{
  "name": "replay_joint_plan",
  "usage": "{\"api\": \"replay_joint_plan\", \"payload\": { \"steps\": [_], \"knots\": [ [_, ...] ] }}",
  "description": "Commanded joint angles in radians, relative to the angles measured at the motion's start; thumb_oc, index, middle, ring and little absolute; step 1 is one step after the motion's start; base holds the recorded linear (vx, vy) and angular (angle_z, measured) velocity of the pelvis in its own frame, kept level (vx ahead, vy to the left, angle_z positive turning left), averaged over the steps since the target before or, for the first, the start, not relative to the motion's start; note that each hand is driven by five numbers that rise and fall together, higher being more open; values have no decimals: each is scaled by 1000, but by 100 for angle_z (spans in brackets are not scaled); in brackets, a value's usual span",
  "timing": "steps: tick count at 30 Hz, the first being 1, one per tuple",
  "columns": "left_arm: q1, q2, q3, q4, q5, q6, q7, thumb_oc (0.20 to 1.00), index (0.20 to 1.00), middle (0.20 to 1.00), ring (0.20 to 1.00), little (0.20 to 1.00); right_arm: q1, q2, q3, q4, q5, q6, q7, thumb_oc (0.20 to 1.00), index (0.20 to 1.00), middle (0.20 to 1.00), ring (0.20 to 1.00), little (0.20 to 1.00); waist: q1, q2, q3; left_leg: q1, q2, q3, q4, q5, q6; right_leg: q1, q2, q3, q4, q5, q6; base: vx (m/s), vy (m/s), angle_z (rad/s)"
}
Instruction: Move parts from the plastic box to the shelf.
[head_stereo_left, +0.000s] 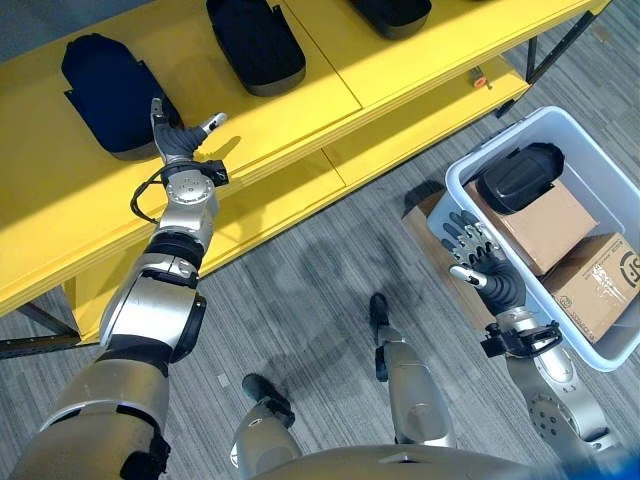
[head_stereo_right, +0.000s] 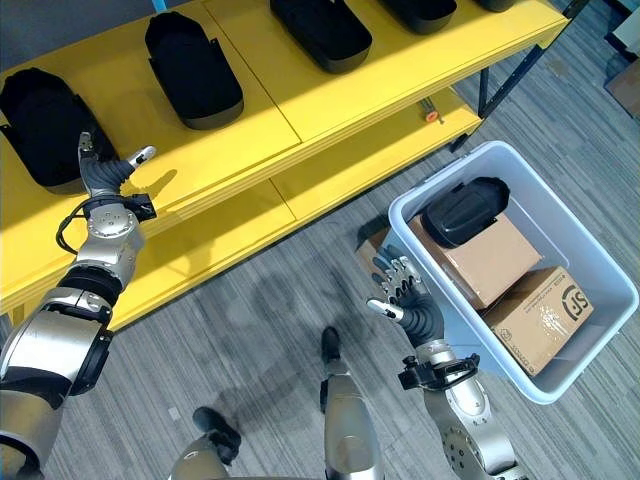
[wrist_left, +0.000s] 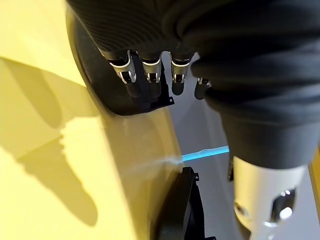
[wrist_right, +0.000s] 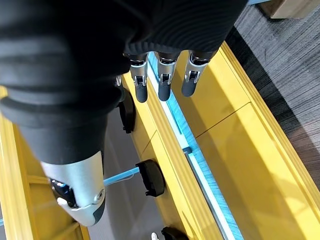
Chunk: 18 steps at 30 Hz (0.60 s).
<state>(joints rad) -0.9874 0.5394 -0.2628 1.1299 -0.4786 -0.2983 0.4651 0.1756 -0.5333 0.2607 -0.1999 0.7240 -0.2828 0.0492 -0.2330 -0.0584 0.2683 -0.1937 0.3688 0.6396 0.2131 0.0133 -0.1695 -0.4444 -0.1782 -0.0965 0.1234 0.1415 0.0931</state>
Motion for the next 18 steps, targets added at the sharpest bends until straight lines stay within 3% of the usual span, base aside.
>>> {"api": "replay_joint_plan", "payload": {
  "steps": [1,18],
  "knots": [
    [-3,76,73,5,40,-24,12,1000,1000,1000,1000,1000,7,-49,-36,-61,28,-49,25,1000,1000,1000,1000,1000,-10,-15,-3,-80,94,-147,142,59,-80,41,-113,6,75,19,141,0,0,0],
    [-12,85,22,-119,74,-60,29,1000,1000,1000,1000,1000,6,-57,-40,-54,37,-48,33,1000,1000,1000,1000,1000,0,-8,-5,-92,90,-158,142,62,-77,44,-116,-3,78,18,139,0,0,0]
  ]
}}
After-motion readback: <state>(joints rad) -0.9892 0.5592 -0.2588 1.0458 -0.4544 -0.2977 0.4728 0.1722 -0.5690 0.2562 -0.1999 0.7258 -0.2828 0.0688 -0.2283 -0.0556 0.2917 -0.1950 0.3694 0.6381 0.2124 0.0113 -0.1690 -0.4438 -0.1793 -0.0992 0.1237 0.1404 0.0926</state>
